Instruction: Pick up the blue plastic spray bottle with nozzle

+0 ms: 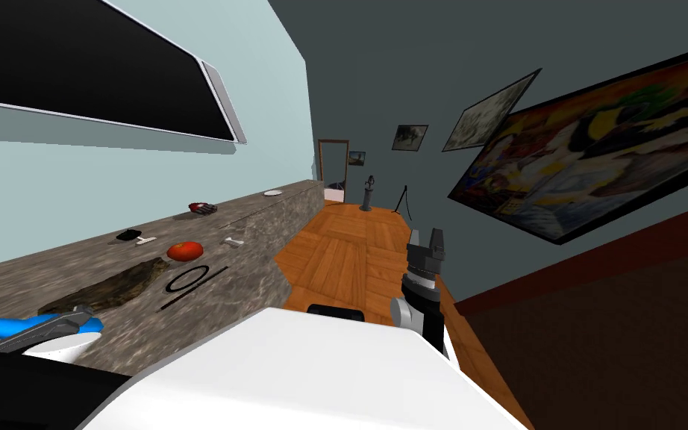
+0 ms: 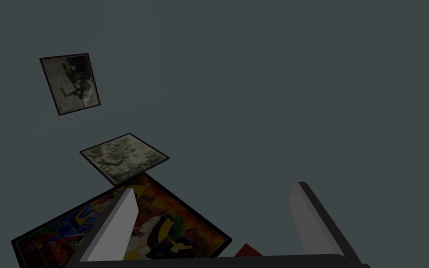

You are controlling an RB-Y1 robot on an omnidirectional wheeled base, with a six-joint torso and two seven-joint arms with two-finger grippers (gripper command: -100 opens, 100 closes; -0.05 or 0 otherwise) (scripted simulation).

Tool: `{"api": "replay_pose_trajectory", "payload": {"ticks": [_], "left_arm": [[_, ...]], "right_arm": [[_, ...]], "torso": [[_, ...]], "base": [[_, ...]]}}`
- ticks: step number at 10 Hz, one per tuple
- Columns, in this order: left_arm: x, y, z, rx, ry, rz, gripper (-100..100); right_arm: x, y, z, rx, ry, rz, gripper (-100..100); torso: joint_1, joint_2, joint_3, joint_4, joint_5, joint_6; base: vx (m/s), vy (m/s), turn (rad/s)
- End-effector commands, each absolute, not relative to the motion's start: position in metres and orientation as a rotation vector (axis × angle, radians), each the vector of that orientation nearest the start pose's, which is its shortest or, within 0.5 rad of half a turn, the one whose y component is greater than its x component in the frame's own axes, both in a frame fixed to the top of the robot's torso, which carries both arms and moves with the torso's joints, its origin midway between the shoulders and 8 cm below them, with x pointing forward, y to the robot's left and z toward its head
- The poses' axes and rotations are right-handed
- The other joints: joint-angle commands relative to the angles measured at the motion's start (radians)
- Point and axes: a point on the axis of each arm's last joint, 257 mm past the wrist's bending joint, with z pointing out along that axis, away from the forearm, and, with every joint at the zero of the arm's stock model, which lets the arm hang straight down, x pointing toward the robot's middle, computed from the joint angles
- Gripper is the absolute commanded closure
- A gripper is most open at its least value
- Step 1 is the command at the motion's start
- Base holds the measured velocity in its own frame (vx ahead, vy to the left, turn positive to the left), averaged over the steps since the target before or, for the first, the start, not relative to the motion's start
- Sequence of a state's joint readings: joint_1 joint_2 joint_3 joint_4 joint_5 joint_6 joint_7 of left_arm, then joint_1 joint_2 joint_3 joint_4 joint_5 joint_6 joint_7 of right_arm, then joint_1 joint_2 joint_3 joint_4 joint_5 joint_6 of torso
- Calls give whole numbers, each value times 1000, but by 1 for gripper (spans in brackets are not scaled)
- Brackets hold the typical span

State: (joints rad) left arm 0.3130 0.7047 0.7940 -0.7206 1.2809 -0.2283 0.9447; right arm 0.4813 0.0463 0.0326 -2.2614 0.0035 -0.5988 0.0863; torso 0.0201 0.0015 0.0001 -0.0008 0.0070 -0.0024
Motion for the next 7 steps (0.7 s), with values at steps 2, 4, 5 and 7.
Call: {"api": "replay_pose_trajectory", "payload": {"ticks": [2,4,5,7], "left_arm": [[66,902,-242,-1502,-1083,-1201,-100],[79,917,-222,-1463,-1117,-1237,-100],[68,916,-233,-1470,-1135,-1206,-100],[61,915,-240,-1475,-1146,-1185,-100]], "right_arm": [[332,-269,41,585,526,1276,0],[332,-269,41,585,526,1276,0],[332,-269,41,585,526,1276,0],[332,-269,41,585,526,1276,0]], "torso": [[-6,7,4,1,-1,2],[-9,5,3,1,-2,3],[-4,2,1,1,-1,3],[0,-1,0,0,0,0]], "base": [[-142,-132,-283],[-62,-58,11],[-3,12,0],[13,15,-13]]}}
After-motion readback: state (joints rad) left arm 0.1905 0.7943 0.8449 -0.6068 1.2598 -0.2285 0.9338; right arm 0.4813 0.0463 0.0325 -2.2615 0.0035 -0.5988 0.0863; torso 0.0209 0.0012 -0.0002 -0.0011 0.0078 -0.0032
